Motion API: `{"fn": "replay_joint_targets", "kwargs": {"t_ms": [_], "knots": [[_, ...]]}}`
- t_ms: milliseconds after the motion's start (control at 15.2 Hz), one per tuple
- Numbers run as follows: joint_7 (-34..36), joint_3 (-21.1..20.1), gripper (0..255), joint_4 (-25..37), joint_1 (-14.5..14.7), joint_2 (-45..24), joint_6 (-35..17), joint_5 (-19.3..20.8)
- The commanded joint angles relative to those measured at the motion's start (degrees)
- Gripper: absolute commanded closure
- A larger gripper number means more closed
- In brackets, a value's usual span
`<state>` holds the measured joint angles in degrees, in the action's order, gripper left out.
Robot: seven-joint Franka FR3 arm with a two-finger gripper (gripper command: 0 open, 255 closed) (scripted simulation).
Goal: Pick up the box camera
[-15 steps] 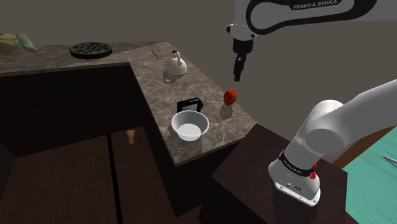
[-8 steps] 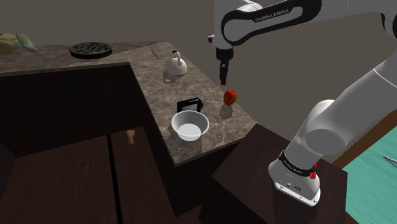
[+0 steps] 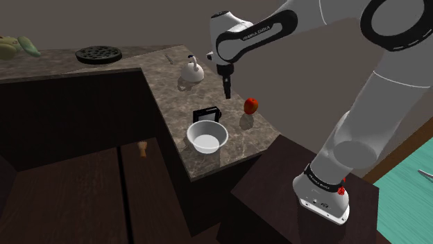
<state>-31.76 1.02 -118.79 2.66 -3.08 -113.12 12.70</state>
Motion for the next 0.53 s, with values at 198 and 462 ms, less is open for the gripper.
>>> {"fn": "replay_joint_targets", "kwargs": {"t_ms": [198,462], "knots": [[-4.44,-0.78,0,8.62,0.53,-11.69,-1.55,0.94],[-7.87,-1.51,0,16.48,1.0,-20.88,-1.64,1.9]]}}
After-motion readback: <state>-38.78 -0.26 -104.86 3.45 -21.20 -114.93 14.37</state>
